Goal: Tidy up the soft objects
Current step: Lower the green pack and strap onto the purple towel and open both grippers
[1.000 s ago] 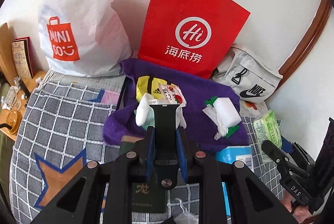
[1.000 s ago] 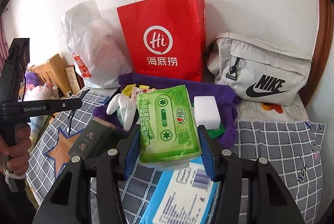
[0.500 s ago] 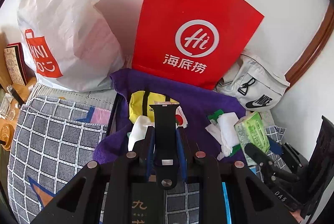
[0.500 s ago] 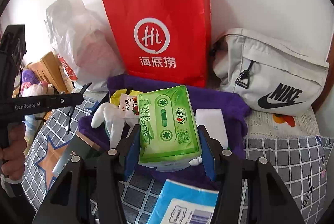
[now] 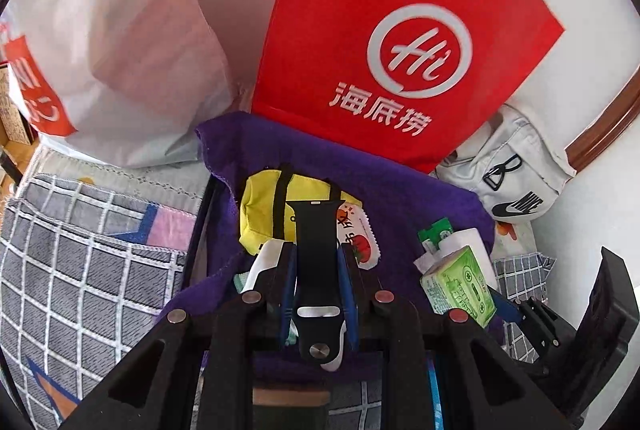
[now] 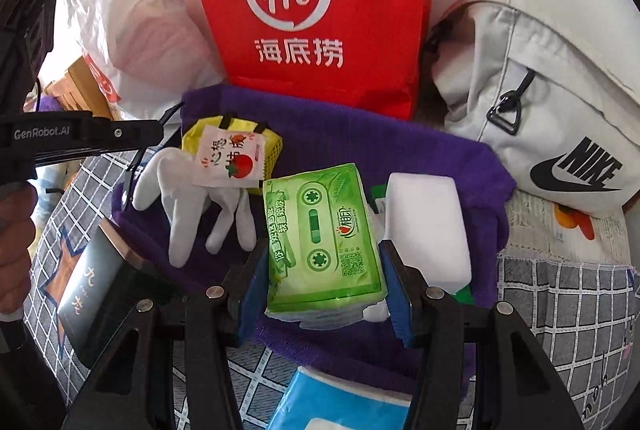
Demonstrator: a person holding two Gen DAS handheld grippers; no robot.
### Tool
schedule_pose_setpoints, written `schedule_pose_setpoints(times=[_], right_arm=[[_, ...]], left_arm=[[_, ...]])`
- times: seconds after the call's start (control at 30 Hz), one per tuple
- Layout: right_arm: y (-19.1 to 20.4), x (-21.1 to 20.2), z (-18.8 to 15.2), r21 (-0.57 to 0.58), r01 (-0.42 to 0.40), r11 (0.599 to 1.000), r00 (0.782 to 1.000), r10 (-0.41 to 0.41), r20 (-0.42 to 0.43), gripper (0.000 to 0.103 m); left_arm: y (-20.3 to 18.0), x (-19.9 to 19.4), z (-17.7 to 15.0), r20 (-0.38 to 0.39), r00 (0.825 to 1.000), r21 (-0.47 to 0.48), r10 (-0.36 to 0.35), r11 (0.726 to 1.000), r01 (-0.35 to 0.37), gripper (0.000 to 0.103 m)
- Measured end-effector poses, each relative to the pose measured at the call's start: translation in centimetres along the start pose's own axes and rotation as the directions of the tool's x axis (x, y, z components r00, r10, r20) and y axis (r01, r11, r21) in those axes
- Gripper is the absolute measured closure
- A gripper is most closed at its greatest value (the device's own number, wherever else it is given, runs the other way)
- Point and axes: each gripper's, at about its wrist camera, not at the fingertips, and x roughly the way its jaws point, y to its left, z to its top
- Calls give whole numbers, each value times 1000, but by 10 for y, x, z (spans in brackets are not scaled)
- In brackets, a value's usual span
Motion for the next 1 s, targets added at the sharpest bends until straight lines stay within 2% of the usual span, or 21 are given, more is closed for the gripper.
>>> schedule_pose_setpoints(times=[0.17,0.43,0.5,0.63,0.77,1.0], right_arm=[[-3,16,0,-6,6,1000,1000,-7,-30,50],[-6,33,2,-25,23,999,997,-25,-67,49],[-6,36,4,-29,22,999,997,-24,-72,47],[-3,37,4,-42,0,999,997,-3,-75,35],[0,29,5,-40,4,999,999,-6,-44,34],[1,-18,-5,-4,11,1000,1000,-11,27,34]], left_arm=[[5,24,1,-35,999,-10,33,999,-34,83],[7,41,-1,-74,997,-22,19,1000,-21,83],[6,42,-1,-77,997,-20,15,1000,-16,83],[7,43,-2,-88,996,-29,-7,1000,4,83],[13,36,-1,-90,995,-43,-33,999,29,83],[16,5,-4,-65,998,-52,-25,998,22,62]])
